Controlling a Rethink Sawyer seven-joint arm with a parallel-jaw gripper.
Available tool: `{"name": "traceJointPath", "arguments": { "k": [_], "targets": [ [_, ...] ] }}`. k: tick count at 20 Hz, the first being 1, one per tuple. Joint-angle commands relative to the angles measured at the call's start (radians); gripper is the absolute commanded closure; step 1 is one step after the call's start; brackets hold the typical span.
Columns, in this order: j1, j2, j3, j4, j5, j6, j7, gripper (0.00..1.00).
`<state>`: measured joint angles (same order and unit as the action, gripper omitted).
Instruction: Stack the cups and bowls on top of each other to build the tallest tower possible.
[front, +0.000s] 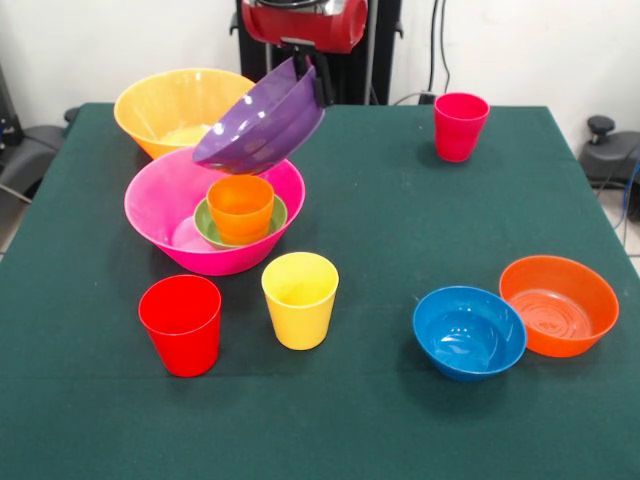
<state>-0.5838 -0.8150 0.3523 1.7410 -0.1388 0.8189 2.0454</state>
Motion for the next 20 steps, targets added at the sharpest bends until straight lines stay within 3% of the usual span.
{"name": "traceJointPath", "arguments": {
  "k": [1,20],
  "targets": [
    [-0.019,0.011,0.073,-0.016,-0.073,0.075,-0.193,1.00],
    [-0.104,0.088,0.118,0.010,-0.152,-0.001,-0.203,1.00]
  ]
}}
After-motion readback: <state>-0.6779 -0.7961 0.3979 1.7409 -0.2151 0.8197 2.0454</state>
